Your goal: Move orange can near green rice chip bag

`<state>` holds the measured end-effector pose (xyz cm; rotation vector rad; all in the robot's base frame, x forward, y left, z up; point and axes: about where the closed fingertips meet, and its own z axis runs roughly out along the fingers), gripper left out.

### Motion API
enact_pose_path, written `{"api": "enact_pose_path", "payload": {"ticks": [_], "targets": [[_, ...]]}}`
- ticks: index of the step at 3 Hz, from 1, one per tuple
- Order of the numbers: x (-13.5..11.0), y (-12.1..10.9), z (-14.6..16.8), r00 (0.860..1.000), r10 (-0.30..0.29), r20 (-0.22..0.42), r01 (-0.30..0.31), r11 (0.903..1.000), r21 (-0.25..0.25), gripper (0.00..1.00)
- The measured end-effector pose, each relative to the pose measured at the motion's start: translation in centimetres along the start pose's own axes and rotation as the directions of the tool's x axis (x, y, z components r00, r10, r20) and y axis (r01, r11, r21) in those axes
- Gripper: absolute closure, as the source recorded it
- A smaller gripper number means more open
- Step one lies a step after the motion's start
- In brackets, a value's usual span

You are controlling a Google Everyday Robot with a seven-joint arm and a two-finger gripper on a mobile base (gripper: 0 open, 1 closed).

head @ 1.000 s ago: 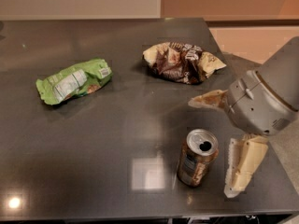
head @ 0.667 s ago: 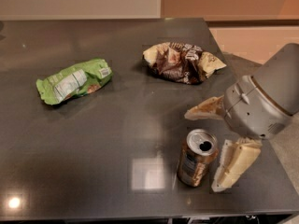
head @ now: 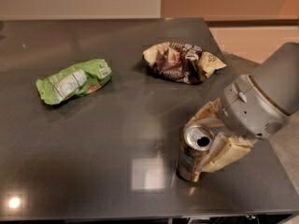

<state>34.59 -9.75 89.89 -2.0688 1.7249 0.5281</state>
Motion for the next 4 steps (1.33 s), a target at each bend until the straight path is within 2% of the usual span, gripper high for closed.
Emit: {"api": "enact_pose_path", "payload": {"ticks": [1, 2, 3, 4], "targets": [[-1.2, -2.8, -0.7, 0.999, 0.032, -0.03, -0.031, 0.9982, 0.051, 0.88], [-2.7, -7.5, -1.1, 0.994, 0.104, -0.042, -0.099, 0.989, 0.11, 1.0], [-3.8, -12.5, -0.5, 0.983, 0.179, -0.034, -0.172, 0.9735, 0.15, 1.0], [-5.6, -17.0, 0.9, 0.975, 0.222, -0.014, -0.216, 0.9614, 0.17, 1.0]]}}
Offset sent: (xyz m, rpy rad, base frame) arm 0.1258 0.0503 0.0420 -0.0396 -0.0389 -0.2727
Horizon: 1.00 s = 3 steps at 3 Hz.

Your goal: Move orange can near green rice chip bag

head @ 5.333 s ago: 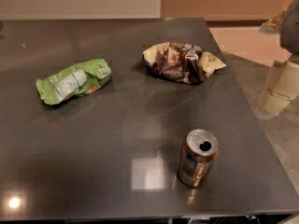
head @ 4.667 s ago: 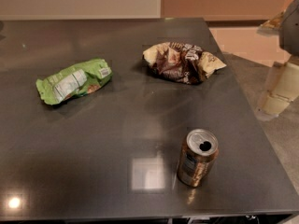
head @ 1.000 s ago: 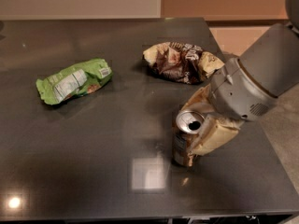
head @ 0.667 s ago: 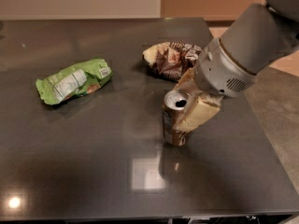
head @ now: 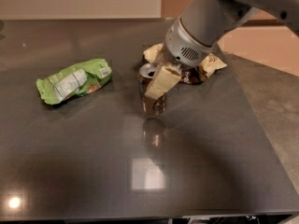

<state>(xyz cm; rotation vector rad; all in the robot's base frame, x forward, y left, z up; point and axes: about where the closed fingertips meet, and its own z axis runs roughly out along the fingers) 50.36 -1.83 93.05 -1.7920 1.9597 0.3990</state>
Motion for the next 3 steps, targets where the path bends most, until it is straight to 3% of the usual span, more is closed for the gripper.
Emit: {"api": "enact_pose_path", "payload": {"ticks": [2, 3], "targets": [[-4.8, -4.2, 4.5, 0.999, 0.043, 0.029, -0.043, 0.9991, 0.003, 1.0], [-6.7, -5.0, 6.0, 0.998, 0.039, 0.046, -0.039, 0.9992, -0.002, 0.93]]}}
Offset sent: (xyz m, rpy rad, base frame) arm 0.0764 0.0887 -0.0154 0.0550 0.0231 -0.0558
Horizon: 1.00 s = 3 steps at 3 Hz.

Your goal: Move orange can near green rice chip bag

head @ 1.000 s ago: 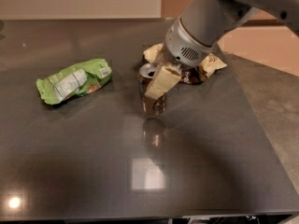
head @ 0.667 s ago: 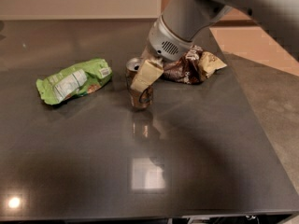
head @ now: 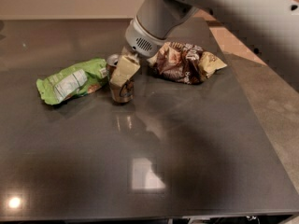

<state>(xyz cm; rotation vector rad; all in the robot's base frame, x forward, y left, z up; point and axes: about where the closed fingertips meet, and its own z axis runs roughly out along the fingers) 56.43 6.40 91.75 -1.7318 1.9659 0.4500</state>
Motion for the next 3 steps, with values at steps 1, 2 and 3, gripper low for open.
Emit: {"api": "enact_pose_path", "payload": {"ticks": [1, 2, 3], "targets": [[-1.2, -0.1, 1.3, 1.0, 0.0, 0.017, 0.0, 1.0, -0.002, 0.75], [-1.8, 0.1, 2.5, 1.0, -0.005, 0.028, 0.005, 0.9999, -0.009, 0.51], [-1.6, 0.5, 3.2, 0.999, -0.041, 0.035, 0.041, 0.9991, 0.013, 0.28]]}}
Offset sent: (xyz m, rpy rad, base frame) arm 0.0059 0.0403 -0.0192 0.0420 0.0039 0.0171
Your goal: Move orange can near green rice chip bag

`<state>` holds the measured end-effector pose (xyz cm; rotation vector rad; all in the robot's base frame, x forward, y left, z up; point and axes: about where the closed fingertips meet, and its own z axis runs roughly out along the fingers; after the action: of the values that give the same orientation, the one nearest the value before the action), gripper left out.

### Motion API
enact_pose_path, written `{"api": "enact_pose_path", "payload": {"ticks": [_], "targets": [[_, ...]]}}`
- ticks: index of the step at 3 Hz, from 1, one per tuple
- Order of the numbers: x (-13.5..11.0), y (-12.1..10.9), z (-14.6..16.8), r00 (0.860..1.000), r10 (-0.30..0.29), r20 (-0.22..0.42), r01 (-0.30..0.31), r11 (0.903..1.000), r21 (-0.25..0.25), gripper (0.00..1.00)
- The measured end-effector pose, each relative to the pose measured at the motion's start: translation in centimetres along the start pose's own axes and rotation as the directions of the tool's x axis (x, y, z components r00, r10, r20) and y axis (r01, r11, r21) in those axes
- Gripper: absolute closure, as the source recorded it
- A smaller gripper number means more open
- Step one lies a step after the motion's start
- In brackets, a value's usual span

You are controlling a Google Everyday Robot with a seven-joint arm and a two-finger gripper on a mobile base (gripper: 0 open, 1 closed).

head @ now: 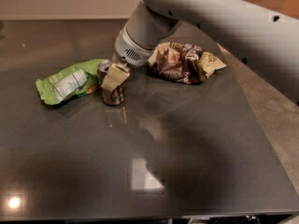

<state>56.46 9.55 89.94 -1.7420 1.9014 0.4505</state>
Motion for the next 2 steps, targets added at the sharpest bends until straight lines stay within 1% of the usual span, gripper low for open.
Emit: {"api": "enact_pose_path", "payload": {"ticks": [1, 2], "targets": [[-0.09, 0.1, 0.11, 1.0, -0.003, 0.0, 0.003, 1.0, 0.0, 0.05], [-0.15, 0.17, 0.13, 1.0, -0.005, 0.0, 0.005, 1.0, -0.001, 0.0]]}}
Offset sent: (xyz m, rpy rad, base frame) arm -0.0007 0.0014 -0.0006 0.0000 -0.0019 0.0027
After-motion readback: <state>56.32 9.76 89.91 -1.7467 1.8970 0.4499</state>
